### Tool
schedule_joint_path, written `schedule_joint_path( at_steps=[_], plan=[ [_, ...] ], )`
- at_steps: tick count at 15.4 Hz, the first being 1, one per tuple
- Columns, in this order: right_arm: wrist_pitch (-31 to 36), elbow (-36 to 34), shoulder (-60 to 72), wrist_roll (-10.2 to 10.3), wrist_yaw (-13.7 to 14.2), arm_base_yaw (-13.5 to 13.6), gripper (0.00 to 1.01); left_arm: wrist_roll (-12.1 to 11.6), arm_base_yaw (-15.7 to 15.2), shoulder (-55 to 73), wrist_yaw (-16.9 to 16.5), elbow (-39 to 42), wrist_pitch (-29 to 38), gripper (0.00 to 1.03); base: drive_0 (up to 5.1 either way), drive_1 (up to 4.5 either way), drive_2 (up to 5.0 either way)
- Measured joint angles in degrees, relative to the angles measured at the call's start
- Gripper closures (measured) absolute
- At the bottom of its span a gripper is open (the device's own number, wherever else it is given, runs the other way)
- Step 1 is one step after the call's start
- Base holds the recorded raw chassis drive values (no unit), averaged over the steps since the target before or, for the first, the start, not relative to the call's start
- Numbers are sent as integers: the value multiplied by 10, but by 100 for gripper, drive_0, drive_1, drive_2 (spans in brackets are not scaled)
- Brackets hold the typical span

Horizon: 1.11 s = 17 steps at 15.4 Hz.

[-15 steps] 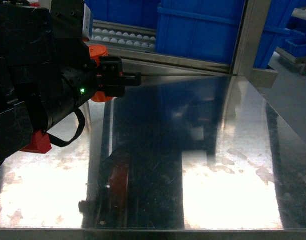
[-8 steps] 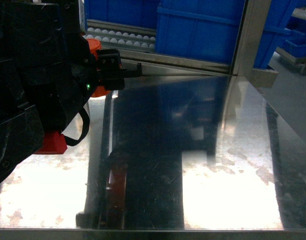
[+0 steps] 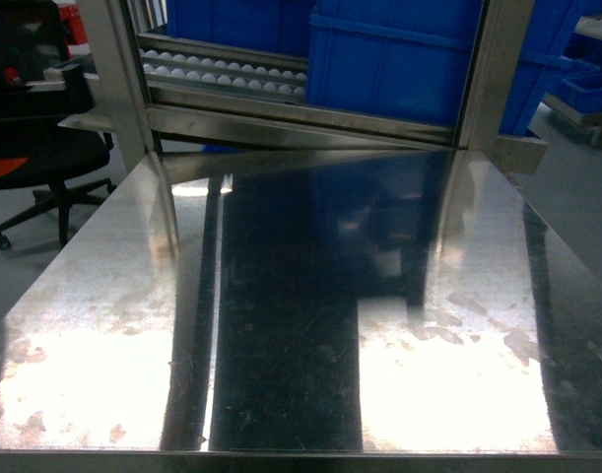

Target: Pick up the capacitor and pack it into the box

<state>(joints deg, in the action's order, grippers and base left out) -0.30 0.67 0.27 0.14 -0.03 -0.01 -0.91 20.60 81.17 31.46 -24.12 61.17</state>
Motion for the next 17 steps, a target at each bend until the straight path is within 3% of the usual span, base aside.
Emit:
schedule_joint_path(
  at_steps=[4, 5, 6, 7, 14, 16, 17],
  plan=[
    [0, 0, 0, 0, 0, 0, 3, 5, -3, -44, 10, 29, -17, 60, 0, 0, 0],
    [0, 0, 0, 0, 0, 0, 3, 6, -25, -73, -71, 36, -81, 60, 0, 0, 0],
    [0, 0, 0, 0, 0, 0, 3, 6, -45, -111, -134, 69, -96, 60, 0, 0, 0],
    [0, 0, 0, 0, 0, 0, 3, 6, -65, -146, -167, 95, -99, 60, 0, 0, 0],
    [0, 0, 0, 0, 0, 0, 3, 7, -145, -335, -250, 196, -189, 60, 0, 0, 0],
    [0, 0, 0, 0, 0, 0, 3, 7, -152, -346, -262, 219, -158, 60, 0, 0, 0],
    [0, 0, 0, 0, 0, 0, 3, 7, -187, -365, -303, 231, -193, 60, 0, 0, 0]
  ],
)
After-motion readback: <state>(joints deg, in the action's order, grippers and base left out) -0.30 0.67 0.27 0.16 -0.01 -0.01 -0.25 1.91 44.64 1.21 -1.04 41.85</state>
